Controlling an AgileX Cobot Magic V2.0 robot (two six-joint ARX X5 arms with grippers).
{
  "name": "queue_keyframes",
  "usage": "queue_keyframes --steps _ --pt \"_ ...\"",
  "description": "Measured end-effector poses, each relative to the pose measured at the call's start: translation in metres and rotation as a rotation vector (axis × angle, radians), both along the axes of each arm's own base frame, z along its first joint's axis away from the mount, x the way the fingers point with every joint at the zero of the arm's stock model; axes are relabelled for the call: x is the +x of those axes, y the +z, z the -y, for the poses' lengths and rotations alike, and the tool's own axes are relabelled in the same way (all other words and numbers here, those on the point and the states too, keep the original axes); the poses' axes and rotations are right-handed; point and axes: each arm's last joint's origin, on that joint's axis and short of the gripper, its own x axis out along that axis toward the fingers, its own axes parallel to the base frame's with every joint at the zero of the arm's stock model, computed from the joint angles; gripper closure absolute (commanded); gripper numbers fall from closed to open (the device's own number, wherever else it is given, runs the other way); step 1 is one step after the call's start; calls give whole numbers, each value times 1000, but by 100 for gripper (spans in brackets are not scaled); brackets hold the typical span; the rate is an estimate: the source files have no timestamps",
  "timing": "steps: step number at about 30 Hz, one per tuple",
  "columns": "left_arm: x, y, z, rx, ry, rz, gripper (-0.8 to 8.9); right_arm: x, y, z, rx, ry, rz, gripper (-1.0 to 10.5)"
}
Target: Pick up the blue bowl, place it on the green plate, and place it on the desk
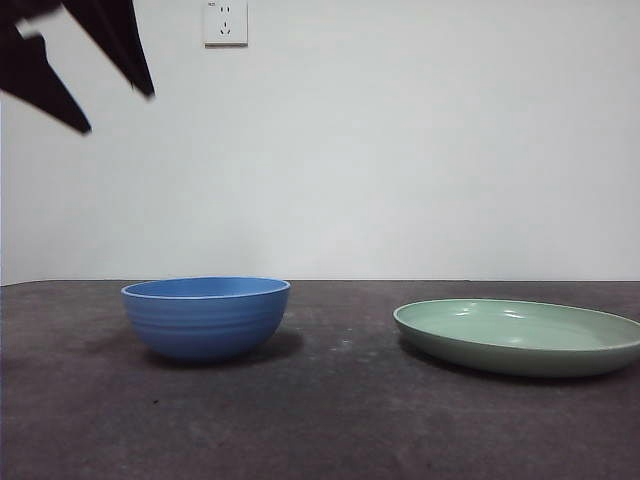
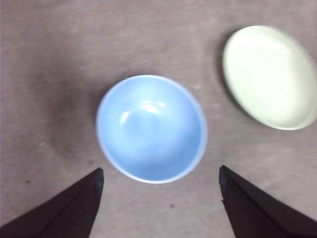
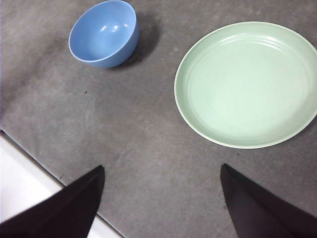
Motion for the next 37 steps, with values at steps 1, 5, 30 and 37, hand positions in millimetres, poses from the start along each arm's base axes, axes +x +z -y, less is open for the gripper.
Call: queue_keyframes --steps 1,5,30,37 --pt "5 -4 2 23 10 -12 440 0 0 0 0 0 0 571" --pt "27 -27 10 82 26 -70 440 0 0 0 0 0 0 571" --pt "89 -119 31 189 50 -202 556 0 0 0 0 0 3 571" --pt "89 -119 31 189 51 -201 733 0 0 0 0 0 3 571"
